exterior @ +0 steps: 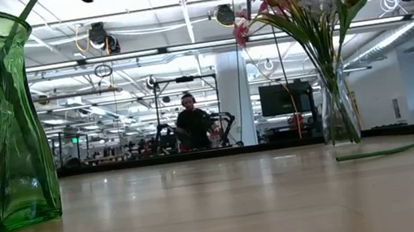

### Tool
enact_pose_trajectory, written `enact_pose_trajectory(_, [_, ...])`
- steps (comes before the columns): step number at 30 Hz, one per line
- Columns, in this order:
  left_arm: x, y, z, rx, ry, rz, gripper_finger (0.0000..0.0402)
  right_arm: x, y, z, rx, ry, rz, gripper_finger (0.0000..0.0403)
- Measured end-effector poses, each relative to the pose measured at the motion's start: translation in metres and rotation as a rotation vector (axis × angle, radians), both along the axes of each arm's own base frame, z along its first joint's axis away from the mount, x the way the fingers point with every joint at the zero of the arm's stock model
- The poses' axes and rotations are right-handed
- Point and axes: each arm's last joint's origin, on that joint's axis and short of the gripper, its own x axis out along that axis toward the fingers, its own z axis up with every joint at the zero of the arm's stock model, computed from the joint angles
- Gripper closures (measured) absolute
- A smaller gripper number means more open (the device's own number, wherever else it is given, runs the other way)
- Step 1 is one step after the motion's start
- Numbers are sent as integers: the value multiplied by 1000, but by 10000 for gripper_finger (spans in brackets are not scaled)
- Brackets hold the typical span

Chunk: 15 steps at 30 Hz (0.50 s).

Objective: Sort flowers into vase by color
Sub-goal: Put the red flowers into the green vase

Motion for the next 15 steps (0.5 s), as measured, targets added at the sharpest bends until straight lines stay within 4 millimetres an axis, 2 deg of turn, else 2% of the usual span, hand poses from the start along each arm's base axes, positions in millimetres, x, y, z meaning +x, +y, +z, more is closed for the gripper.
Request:
enact_pose_trajectory(4, [-16,-1,1,-3,31,1,297,0,40,-9,21,-47,30,402])
enact_pose_trajectory(8, [-24,-2,-2,-8,84,2,297,17,72,-15,3,-192,71,403])
enact_pose_trajectory(11, [-25,-2,-4,-12,108,3,297,36,84,-28,-34,-279,80,403])
enact_pose_trajectory(15, [-25,-2,-7,-20,135,2,297,61,88,-46,-16,-347,90,403])
